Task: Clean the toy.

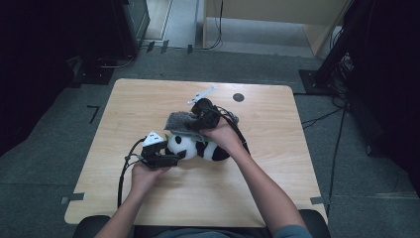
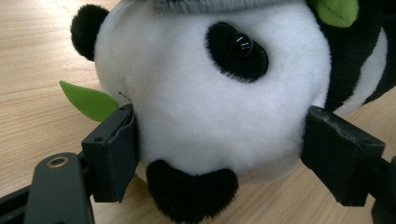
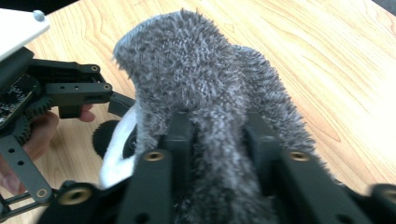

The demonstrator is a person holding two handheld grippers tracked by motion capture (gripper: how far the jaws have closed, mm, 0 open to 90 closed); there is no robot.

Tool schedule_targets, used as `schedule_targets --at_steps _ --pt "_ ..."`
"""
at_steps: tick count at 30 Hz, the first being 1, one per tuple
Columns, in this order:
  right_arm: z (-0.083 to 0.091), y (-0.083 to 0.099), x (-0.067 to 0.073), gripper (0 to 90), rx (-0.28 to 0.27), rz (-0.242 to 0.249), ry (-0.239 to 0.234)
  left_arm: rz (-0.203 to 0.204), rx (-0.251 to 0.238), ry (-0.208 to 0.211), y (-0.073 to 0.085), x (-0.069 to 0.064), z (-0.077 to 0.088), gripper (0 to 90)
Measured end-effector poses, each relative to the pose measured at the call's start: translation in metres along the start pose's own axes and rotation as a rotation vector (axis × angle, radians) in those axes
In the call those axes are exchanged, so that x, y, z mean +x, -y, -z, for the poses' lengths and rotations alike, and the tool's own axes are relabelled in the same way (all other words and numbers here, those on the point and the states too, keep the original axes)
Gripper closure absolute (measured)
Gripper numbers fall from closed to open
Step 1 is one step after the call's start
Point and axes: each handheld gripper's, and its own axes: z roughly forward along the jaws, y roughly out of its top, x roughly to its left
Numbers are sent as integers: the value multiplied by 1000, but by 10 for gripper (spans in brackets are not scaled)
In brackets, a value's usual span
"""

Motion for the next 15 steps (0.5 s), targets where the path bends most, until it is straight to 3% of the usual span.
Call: schedule_targets --at_steps 3,4,5,6,10,15 --pt "4 -7 10 741 -25 16 -22 7 -6 2 0 0 0 181" --pt "0 -8 19 735 -9 55 -22 7 -3 1 0 0 0 182" --pt "0 -8 19 735 -9 55 -22 7 -3 1 0 0 0 188" --pt "-8 -6 24 727 28 92 -14 9 3 -1 0 0 0 196" --pt "-8 -3 24 725 25 116 13 13 3 2 0 1 0 203" --pt "-1 -1 16 723 30 101 39 9 1 3 0 1 0 203"
